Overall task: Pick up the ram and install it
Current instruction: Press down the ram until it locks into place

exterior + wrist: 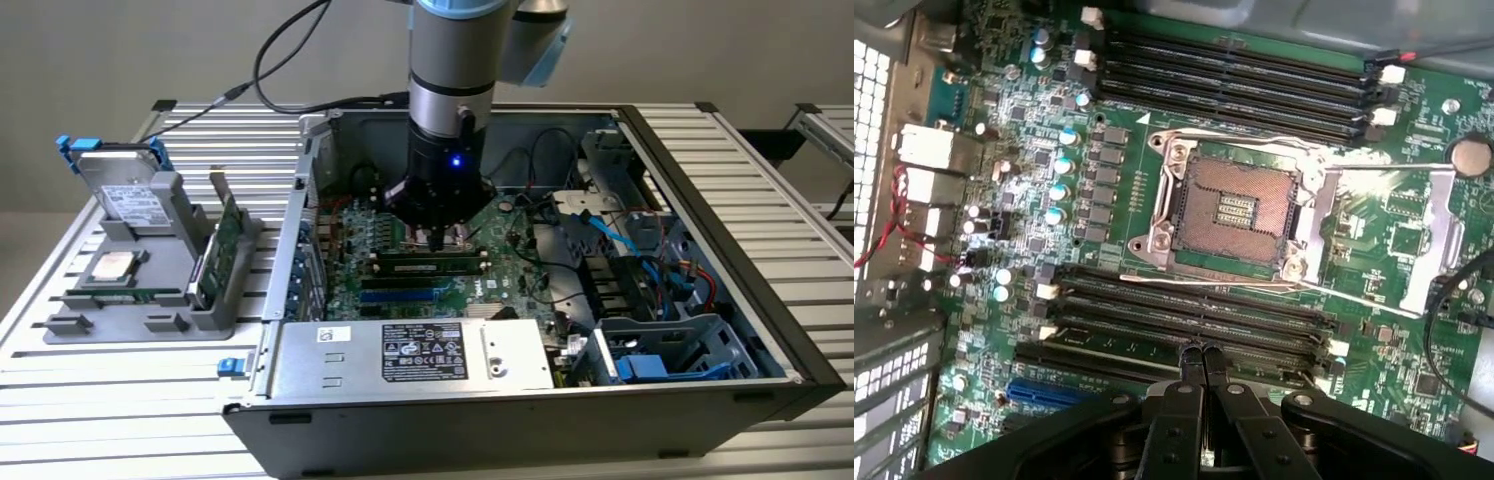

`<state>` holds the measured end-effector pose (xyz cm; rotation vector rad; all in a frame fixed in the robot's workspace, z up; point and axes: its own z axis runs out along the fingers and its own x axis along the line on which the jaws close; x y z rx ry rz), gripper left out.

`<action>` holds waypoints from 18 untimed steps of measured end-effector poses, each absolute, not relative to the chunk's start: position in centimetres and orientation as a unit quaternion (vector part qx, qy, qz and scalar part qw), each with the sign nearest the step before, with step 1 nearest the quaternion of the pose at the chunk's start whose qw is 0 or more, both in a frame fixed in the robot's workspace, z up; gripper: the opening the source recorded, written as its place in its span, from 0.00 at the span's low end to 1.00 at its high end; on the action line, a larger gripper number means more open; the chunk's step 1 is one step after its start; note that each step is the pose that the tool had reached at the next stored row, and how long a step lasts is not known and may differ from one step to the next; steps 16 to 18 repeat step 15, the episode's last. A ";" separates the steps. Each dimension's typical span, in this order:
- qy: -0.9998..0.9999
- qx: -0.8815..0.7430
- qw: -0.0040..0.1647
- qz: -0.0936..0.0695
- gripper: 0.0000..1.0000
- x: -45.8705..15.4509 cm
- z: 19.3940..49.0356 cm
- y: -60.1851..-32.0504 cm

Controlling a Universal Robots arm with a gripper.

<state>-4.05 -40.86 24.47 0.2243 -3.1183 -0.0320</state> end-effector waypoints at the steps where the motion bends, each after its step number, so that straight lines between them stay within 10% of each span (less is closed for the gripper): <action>1: -0.998 0.063 0.007 -0.010 0.10 -4.0 24.5 -40.9; 18: -1.000 0.008 0.007 -0.011 0.10 -4.0 24.5 -40.9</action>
